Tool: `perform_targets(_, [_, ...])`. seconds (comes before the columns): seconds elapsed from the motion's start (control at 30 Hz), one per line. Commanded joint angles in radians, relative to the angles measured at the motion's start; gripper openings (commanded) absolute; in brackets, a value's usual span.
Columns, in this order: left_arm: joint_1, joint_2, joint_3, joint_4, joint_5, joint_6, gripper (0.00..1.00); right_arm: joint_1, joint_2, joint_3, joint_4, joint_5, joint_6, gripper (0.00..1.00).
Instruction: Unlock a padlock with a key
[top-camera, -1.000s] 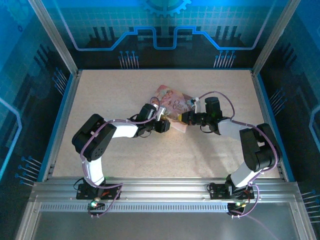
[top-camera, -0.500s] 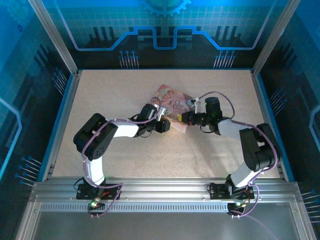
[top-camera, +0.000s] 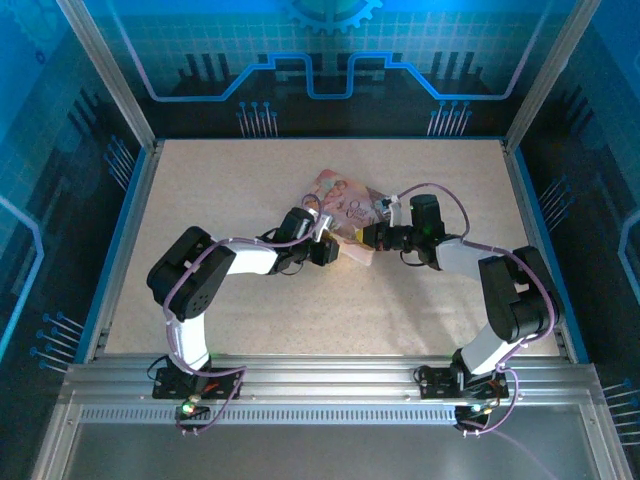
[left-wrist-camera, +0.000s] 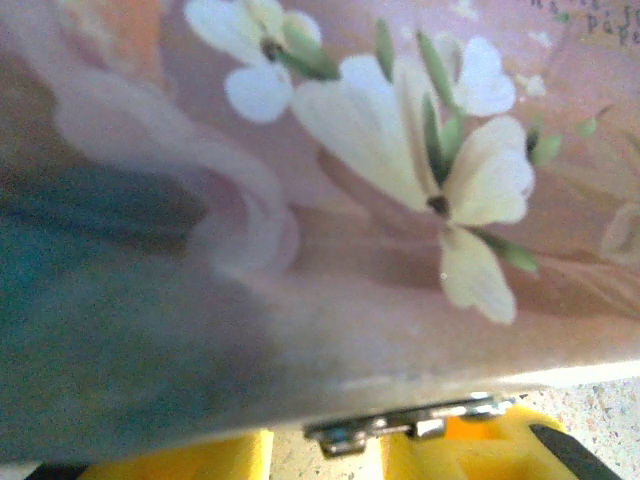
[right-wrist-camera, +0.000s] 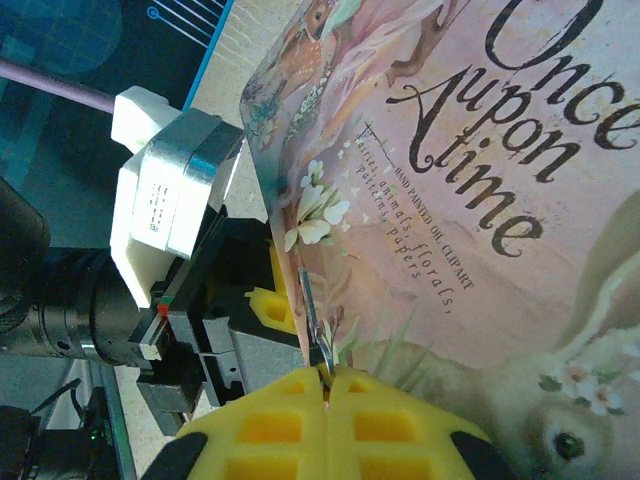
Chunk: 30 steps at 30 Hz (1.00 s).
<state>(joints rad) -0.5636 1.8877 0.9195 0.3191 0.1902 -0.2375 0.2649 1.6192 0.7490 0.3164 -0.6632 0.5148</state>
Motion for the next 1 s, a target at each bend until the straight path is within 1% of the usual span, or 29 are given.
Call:
perform_targets(0.0, [-0.012,-0.04,0.019,0.007,-0.002,-0.011,0.31,-0.006,-0.039,-0.023,-0.008,-0.001,0.011,0.0])
perform_targets(0.23, [-0.012,-0.081,0.019,-0.017,0.006,-0.048,0.29,-0.003,-0.181,-0.029,-0.105,0.019,-0.044,0.0])
perform_targets(0.37, [-0.013,-0.108,0.041,-0.09,0.0,-0.118,0.29,0.014,-0.262,-0.06,-0.141,0.035,-0.08,0.0])
perform_targets(0.43, [-0.013,-0.122,0.06,-0.143,0.013,-0.155,0.29,0.03,-0.308,-0.089,-0.157,0.058,-0.107,0.0])
perform_targets(0.53, [-0.013,-0.134,0.073,-0.177,0.043,-0.214,0.28,0.06,-0.36,-0.136,-0.162,0.093,-0.132,0.0])
perform_targets(0.67, [-0.014,-0.149,0.072,-0.185,0.074,-0.27,0.26,0.102,-0.389,-0.182,-0.161,0.124,-0.156,0.0])
perform_targets(0.8, [-0.014,-0.166,0.07,-0.187,0.084,-0.294,0.26,0.15,-0.383,-0.194,-0.201,0.189,-0.202,0.0])
perform_targets(0.97, [-0.019,-0.182,0.067,-0.195,0.083,-0.295,0.25,0.16,-0.339,-0.18,-0.233,0.261,-0.241,0.0])
